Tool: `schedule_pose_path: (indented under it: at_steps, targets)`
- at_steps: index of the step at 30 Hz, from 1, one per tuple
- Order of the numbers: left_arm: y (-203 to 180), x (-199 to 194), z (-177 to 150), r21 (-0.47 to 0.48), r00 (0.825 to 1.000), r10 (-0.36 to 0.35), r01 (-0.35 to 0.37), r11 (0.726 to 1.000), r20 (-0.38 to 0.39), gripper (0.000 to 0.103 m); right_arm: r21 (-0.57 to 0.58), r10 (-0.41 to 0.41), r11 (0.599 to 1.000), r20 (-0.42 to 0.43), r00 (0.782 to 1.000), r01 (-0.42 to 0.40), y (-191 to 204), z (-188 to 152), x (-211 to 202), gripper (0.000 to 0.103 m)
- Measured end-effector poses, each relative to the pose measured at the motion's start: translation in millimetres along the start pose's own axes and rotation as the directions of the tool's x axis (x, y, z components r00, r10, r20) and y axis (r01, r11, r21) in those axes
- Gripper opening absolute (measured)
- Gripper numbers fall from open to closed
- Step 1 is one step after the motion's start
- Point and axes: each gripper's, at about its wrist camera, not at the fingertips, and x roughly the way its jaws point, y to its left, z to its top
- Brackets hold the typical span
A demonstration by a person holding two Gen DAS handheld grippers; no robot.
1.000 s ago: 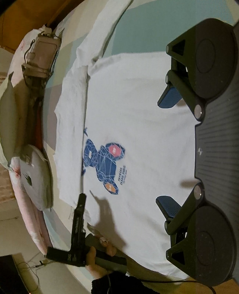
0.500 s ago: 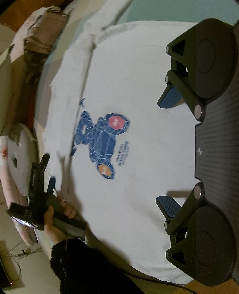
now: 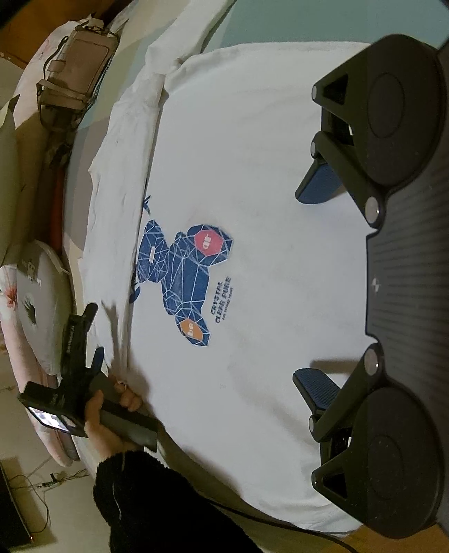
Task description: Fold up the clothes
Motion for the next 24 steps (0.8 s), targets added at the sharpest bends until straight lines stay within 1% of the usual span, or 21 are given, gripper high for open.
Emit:
schedule_pose_path:
  at_steps: [6, 9, 11, 12, 13, 15, 16, 19, 21, 23, 24]
  targets:
    - [-20, -58, 6, 0.105, 0.999, -0.043, 0.039, 0.994, 0.033, 0.102, 0.028, 0.006, 1.0, 0.006, 1.0, -0.007, -6, -4, -9, 0.103]
    - [-34, -83, -11, 0.159, 0.99, -0.142, 0.14, 0.977, 0.002, 0.102, 0.049, 0.008, 0.999, 0.009, 1.0, -0.008, -7, -6, -12, 0.103]
    - [-45, -90, -29, 0.2, 0.978, -0.203, 0.207, 0.958, -0.038, 0.102, 0.059, 0.005, 0.998, 0.009, 1.0, -0.005, -8, -8, -13, 0.103]
    - [-49, -90, -39, 0.218, 0.974, -0.218, 0.227, 0.949, -0.063, 0.102, 0.064, 0.003, 0.998, 0.009, 1.0, -0.004, -8, -8, -14, 0.103]
    - [-51, -88, -50, 0.229, 0.972, -0.216, 0.232, 0.945, -0.093, 0.102, 0.068, 0.002, 0.998, 0.009, 1.0, -0.002, -8, -9, -15, 0.103]
    - [-49, -76, -68, 0.222, 0.973, -0.162, 0.196, 0.955, -0.163, 0.102, 0.073, -0.004, 0.997, 0.009, 1.0, 0.003, -8, -10, -19, 0.103]
    - [-49, -78, -75, 0.248, 0.977, -0.158, 0.19, 0.95, -0.142, 0.102, 0.072, -0.01, 0.997, 0.008, 1.0, 0.009, -9, -11, -21, 0.103]
    - [-59, -92, -71, 0.27, 0.985, -0.112, 0.145, 0.952, -0.132, 0.102, 0.07, -0.031, 0.997, 0.012, 0.999, 0.03, -11, -13, -28, 0.103]
    - [-72, -105, -67, 0.302, 0.982, -0.161, 0.184, 0.935, -0.102, 0.102, 0.076, -0.041, 0.996, 0.019, 0.999, 0.04, -13, -13, -31, 0.103]
    - [-86, -113, -72, 0.343, 0.976, -0.195, 0.218, 0.914, -0.101, 0.102, 0.081, -0.051, 0.996, 0.026, 0.998, 0.049, -16, -14, -33, 0.103]
    - [-92, -116, -78, 0.37, 0.974, -0.197, 0.224, 0.901, -0.109, 0.102, 0.084, -0.057, 0.995, 0.029, 0.998, 0.054, -17, -14, -34, 0.103]
